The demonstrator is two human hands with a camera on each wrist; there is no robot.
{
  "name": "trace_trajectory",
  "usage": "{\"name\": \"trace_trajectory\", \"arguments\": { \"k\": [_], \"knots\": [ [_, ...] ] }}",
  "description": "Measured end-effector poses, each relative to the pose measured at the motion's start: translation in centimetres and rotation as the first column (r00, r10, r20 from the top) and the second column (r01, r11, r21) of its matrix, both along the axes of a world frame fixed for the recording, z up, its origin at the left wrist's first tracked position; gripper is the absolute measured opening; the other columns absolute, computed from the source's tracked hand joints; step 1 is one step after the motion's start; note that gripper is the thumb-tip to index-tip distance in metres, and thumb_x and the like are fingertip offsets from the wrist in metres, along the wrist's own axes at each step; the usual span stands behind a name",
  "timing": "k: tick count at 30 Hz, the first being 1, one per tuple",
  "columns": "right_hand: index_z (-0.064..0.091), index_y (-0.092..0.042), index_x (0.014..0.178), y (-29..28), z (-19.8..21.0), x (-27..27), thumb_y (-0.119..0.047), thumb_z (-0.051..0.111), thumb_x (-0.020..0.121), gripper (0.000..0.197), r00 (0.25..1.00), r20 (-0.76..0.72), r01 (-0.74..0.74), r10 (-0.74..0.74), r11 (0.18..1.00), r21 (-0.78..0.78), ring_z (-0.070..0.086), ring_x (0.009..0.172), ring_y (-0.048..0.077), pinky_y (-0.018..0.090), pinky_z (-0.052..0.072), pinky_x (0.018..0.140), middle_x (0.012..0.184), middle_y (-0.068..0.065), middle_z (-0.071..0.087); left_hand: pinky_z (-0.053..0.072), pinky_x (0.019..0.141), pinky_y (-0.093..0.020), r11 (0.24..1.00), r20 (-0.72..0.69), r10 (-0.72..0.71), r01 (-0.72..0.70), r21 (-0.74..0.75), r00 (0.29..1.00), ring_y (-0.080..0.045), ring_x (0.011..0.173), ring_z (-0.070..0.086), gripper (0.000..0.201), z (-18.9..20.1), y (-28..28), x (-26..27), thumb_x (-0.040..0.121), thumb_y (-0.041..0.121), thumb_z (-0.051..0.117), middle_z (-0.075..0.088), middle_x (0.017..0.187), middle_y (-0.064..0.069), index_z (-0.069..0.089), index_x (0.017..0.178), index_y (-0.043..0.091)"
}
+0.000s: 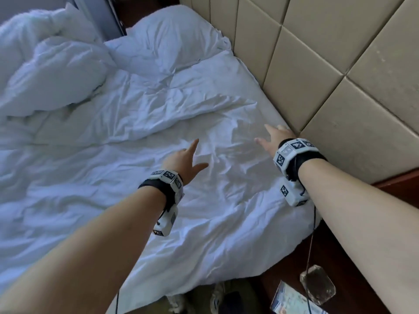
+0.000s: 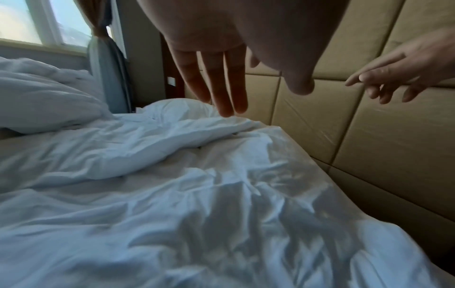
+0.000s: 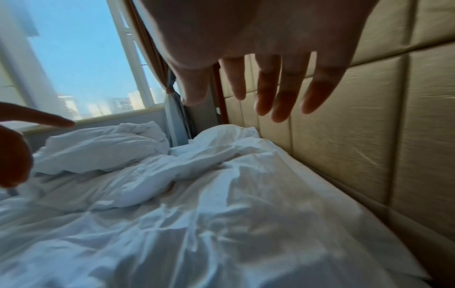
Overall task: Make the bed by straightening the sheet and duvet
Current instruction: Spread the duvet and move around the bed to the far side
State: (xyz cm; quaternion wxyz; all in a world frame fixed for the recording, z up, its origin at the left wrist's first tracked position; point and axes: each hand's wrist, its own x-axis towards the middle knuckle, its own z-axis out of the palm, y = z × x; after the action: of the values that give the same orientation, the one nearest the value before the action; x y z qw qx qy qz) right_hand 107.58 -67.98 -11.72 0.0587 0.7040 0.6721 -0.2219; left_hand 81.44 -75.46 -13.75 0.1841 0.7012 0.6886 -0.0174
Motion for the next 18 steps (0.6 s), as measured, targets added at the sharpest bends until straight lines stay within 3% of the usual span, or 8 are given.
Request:
{"name": "trace_trajectory", "arguments": {
  "k": [7,12,18],
  "knots": [
    [0.027,-0.021,0.147,0.7,5.4,-12.5,-0.053,0.046,0.092,0.066,0.952,-0.115,-0.272,0.284,0.956,0.108,0.031,0.137,0.033,0.044,0.033,0.109,0.152,0.014,0.026,0.051,0.084,-0.037,0.975,-0.028,0.193,-0.189,0.114,0.981,-0.025,0.110,0.057,0.079,5.8,-2.5,-8.9,0.091,0.058,0.045,0.057,0.128,-0.006,0.006,0.152,0.028],
    [0.026,-0.022,0.147,-1.8,9.7,-23.0,-0.053,0.045,0.092,0.066,0.846,-0.096,-0.500,0.525,0.842,0.200,0.033,0.133,0.031,0.043,0.033,0.108,0.147,0.011,0.030,0.050,0.088,-0.038,0.914,-0.054,0.367,-0.350,0.205,0.929,-0.024,0.114,0.055,0.077,9.5,-7.1,-17.2,0.091,0.059,0.044,0.055,0.130,-0.005,0.007,0.151,0.028],
    [0.027,-0.024,0.147,-8.6,14.1,-36.1,-0.053,0.046,0.092,0.065,0.687,-0.068,-0.676,0.724,0.670,0.308,0.036,0.130,0.029,0.043,0.034,0.107,0.141,0.010,0.036,0.045,0.086,-0.036,0.783,-0.025,0.575,-0.542,0.306,0.818,-0.026,0.113,0.054,0.076,12.7,-16.3,-28.1,0.090,0.058,0.046,0.057,0.125,-0.006,0.012,0.151,0.028]
  ]
}}
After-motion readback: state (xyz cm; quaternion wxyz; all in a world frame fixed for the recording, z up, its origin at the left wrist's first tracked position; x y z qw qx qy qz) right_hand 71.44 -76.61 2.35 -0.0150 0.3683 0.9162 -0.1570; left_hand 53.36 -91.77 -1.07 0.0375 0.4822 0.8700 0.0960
